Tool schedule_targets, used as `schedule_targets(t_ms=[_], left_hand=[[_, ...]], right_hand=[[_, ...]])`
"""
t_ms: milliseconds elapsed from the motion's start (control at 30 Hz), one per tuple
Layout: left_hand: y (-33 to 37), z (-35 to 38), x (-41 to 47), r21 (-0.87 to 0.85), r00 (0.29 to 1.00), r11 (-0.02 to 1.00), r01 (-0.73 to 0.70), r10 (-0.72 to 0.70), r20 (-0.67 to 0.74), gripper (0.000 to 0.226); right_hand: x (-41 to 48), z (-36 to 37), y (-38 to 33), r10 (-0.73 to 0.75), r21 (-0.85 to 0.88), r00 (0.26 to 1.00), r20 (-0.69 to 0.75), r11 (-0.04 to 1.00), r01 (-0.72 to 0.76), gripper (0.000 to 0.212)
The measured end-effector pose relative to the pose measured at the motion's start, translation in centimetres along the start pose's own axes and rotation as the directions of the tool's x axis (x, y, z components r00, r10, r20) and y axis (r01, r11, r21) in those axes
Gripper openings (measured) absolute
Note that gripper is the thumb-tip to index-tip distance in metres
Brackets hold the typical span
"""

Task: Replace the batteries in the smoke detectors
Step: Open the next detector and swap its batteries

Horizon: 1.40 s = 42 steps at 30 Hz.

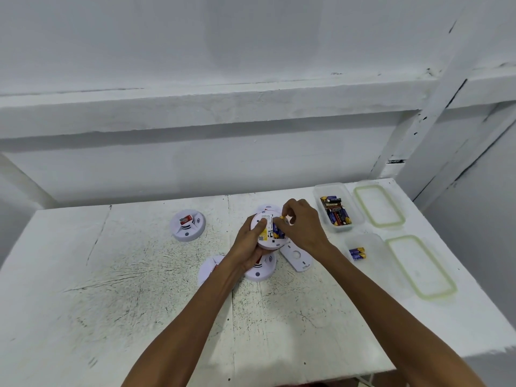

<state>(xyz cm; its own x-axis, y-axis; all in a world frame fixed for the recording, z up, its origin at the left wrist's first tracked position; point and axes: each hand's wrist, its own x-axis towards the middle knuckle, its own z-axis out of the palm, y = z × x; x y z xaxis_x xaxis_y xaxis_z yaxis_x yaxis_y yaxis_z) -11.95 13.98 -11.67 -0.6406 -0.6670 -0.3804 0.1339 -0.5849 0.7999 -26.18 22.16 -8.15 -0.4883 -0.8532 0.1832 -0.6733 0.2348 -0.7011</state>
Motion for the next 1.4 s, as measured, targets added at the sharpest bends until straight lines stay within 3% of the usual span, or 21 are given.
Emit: schedule_targets(t_ms=[133, 300, 433, 567, 700, 833, 1067, 1400], left_hand=[[0.0, 0.2, 0.0, -0.031, 0.999, 0.999, 0.03, -0.029, 0.029, 0.033], [-0.2, 1.2, 0.1, -0.018, 0.998, 0.999, 0.039, -0.038, 0.049, 0.033], [-0.3, 1.9, 0.2, 0.002, 0.997, 0.999, 0.041, -0.041, 0.07, 0.032], [-0.4, 3.0, 0.1, 0.03, 0.992, 0.999, 0.041, -0.044, 0.117, 0.026], [-1.1, 4.0, 0.3, 0.051, 0.991, 0.998, 0.046, -0.051, 0.12, 0.036], [-1.8, 4.8, 0.3, 0.049, 0.991, 0.996, 0.071, -0.076, 0.112, 0.027], [-3.1, 5.6, 0.9, 0.062, 0.984, 0.99, 0.129, -0.136, 0.119, 0.034], [-4.2, 6.8, 1.2, 0.078, 0.967, 0.983, 0.167, -0.179, 0.179, 0.026]], right_hand=[[-0.4, 0.0, 0.0, 0.042, 0.072, 0.998, -0.05, 0.997, -0.039, 0.016], [-0.7, -0.4, 0.0, 0.037, -0.001, 0.99, -0.134, 0.999, -0.037, 0.013], [-1.0, -1.6, 0.1, 0.051, 0.024, 0.992, -0.118, 0.999, -0.049, 0.011], [-1.2, -3.4, 0.7, 0.163, 0.14, 0.984, -0.079, 0.979, -0.151, 0.014], [-1.6, -5.2, 1.8, 0.252, 0.217, 0.958, -0.135, 0.951, -0.22, 0.01], [-2.4, -7.9, 3.8, 0.379, 0.243, 0.907, -0.182, 0.912, -0.332, 0.009], [-5.5, -11.3, 9.5, 0.53, 0.009, 0.804, -0.271, 0.836, -0.548, 0.017], [-8.9, -8.0, 11.4, 0.653, -0.075, 0.719, -0.238, 0.725, -0.684, 0.028]])
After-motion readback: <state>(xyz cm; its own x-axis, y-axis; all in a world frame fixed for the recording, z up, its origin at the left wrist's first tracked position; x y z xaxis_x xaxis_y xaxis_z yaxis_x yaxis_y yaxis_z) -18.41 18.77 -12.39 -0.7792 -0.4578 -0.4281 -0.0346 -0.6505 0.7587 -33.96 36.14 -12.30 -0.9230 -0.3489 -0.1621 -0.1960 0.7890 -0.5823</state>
